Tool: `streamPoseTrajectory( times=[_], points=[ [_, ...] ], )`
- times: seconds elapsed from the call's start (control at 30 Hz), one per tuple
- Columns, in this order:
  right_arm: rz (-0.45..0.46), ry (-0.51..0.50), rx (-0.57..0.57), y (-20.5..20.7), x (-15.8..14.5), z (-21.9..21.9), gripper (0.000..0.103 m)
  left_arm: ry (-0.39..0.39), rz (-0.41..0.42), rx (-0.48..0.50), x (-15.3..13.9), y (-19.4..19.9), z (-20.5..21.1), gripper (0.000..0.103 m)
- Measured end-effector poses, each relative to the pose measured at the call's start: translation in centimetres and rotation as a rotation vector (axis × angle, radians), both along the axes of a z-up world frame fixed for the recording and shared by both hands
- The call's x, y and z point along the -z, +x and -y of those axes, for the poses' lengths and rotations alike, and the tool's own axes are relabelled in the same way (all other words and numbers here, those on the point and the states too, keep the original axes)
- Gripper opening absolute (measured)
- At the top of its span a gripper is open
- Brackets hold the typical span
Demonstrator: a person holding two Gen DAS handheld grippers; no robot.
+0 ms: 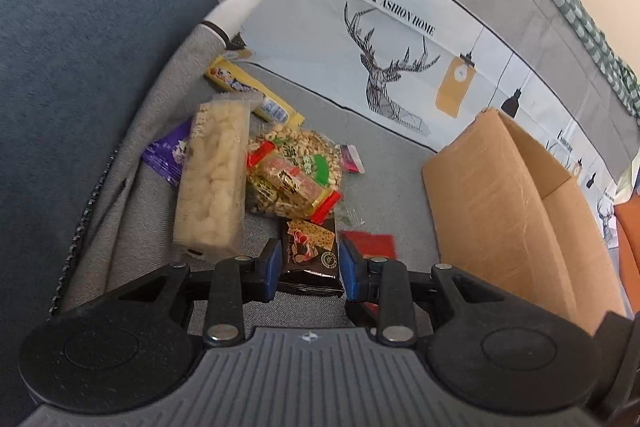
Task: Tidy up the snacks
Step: 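Move both tools back to the snack pile, then grasp the dark biscuit bar with the left gripper while the right grasps the red square packet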
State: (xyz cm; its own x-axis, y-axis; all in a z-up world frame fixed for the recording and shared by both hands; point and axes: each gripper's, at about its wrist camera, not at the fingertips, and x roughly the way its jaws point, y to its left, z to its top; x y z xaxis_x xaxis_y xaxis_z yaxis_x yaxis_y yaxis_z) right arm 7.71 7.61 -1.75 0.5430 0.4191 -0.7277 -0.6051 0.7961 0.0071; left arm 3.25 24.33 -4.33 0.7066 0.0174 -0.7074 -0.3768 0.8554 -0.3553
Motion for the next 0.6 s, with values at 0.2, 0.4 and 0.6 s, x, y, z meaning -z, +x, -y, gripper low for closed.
streamPoseTrajectory(
  times=[0.2,0.4,0.6],
  points=[
    [-0.049,0.034,0.045,1.7,1.3,-0.6,0.069,0.058,-0.027,0.044,0.9,2.5,1.0,0.036],
    [-0.060,0.042,0.035,1.6,1.4,-0.7,0.064,0.141,-0.097,0.062,2.3,5.0,2.3,0.059],
    [-0.050,0.045,0.001,1.6,1.2,-0.8,0.051,0.205,-0.136,0.076,3.2,5.8,2.8,0.062]
  ],
)
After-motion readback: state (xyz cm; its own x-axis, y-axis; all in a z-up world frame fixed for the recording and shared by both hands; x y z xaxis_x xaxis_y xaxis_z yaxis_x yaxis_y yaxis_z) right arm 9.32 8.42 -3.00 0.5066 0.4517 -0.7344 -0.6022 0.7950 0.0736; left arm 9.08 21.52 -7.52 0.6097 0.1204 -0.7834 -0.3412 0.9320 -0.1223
